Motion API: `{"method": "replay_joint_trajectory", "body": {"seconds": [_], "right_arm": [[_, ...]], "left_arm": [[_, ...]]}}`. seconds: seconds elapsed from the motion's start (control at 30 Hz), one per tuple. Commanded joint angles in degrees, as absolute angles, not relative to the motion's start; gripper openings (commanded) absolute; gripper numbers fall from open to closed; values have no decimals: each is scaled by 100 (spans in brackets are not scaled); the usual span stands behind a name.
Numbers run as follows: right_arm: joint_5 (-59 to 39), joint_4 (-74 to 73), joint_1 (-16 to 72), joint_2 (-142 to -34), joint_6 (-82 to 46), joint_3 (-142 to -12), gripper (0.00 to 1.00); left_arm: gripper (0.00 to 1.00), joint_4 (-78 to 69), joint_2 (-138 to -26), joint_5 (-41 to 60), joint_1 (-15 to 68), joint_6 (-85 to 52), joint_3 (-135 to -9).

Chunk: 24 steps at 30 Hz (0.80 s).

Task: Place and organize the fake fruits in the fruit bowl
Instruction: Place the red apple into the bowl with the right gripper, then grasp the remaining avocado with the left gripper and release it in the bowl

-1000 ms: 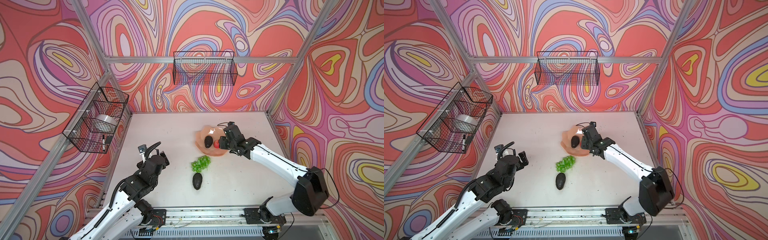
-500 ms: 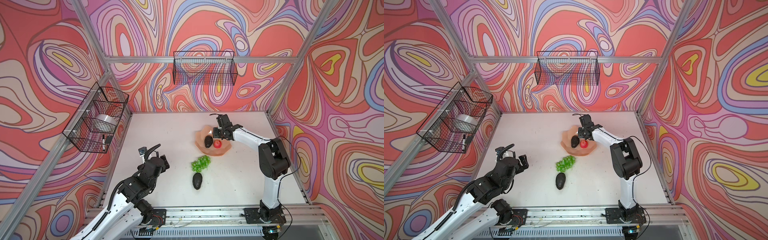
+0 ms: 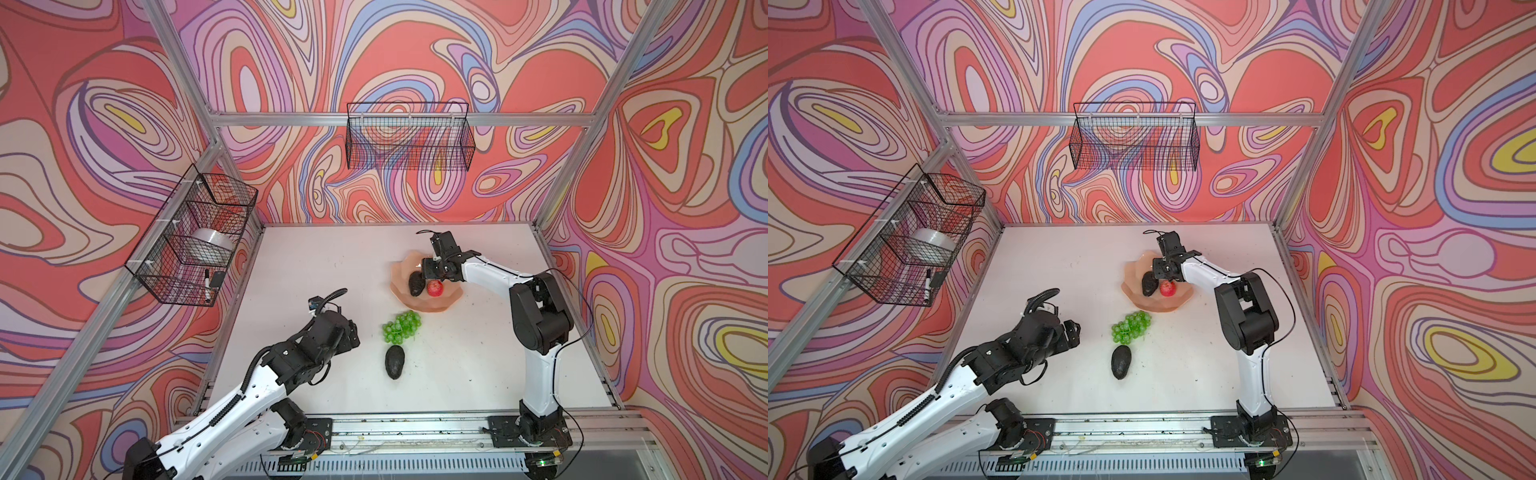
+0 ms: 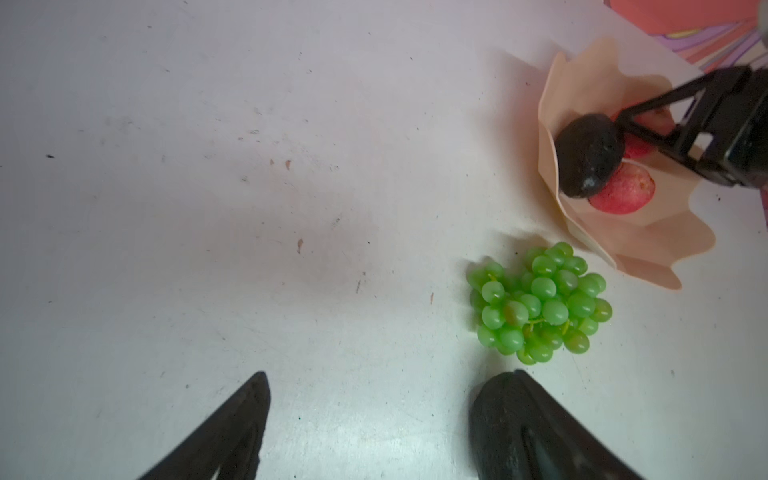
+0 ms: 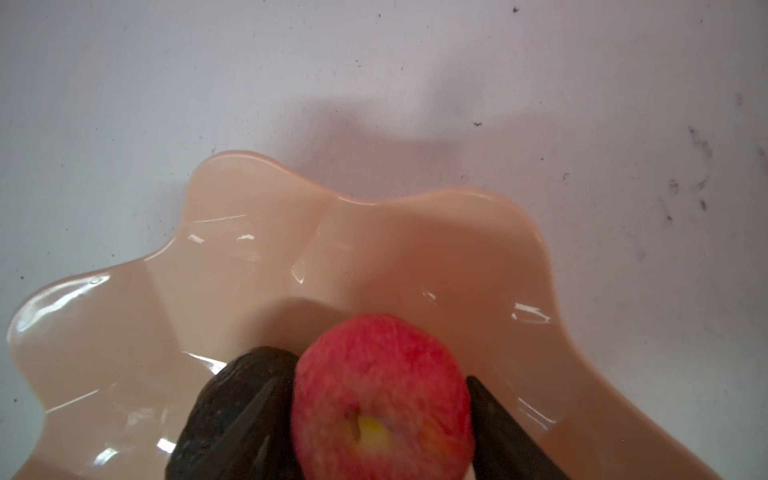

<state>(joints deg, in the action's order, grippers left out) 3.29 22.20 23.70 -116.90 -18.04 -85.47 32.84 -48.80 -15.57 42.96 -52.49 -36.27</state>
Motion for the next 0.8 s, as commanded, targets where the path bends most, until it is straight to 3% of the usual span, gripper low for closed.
{"method": "replay_joint_trajectory", "body": {"seconds": [0.0,0.27,0.5,0.77], "right_arm": [[259,2114,2347,-11534,-1811,-8643,74],[314,2004,2276,-10452,-1959,-8326,80],[410,1604,2275,-8632,-2367,-6881,86],[650,1815,2277,-7253,-2612,-5733,87]], "left_arm": [[89,2995,-5185,-1484,4702,-5547,-3769],[89,2572,-6160,-1268,5466,-5587,-4121],[91,2419,-7038,-802,5669,-5349,-4491],[90,2457,-7901,-453,5727,-5284,-4587]]}}
